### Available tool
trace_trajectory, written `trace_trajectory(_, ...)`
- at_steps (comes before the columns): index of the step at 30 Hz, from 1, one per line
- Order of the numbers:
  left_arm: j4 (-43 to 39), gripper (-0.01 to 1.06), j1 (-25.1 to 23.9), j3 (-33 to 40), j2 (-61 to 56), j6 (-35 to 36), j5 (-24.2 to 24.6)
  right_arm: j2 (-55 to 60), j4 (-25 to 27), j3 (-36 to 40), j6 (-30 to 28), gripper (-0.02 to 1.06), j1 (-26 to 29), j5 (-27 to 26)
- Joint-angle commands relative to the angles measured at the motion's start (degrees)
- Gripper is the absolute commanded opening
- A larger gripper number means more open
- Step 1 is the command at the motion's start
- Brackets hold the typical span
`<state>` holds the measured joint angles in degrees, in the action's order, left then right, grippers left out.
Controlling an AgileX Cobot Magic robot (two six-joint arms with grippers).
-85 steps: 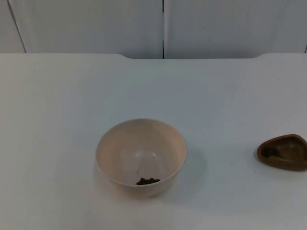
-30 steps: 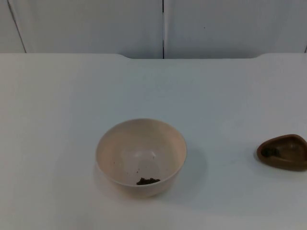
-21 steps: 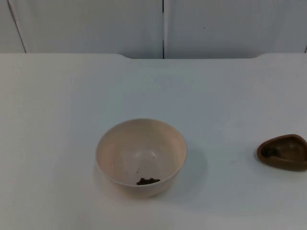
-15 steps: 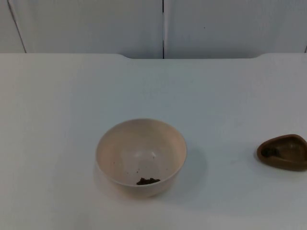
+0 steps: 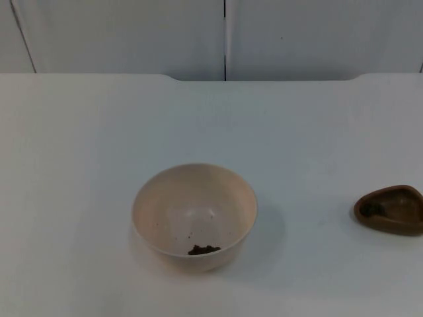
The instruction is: Pick up the bowl with the left hand and pour the coffee beans from the cup into the bowl with the right hand.
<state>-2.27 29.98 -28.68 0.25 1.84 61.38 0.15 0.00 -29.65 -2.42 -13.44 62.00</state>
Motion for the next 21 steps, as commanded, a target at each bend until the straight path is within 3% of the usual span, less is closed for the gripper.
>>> trace_trajectory(1,-0.3,1.05,0.0,0.3,-0.2,0.2,0.2,-0.2,0.3,0.1,0.2,1.05,0.0,-0.2)
trace_trajectory(16,-0.3,1.05,0.0,0.3,-0.2,0.2,0.2,-0.2,0.3,0.1,0.2,1.05,0.1,-0.3)
trace_trajectory(21,-0.3,1.05,0.0,0.3,-0.2,0.2,0.2,-0.2,0.3,0.1,0.2,1.05,4.6,-0.3)
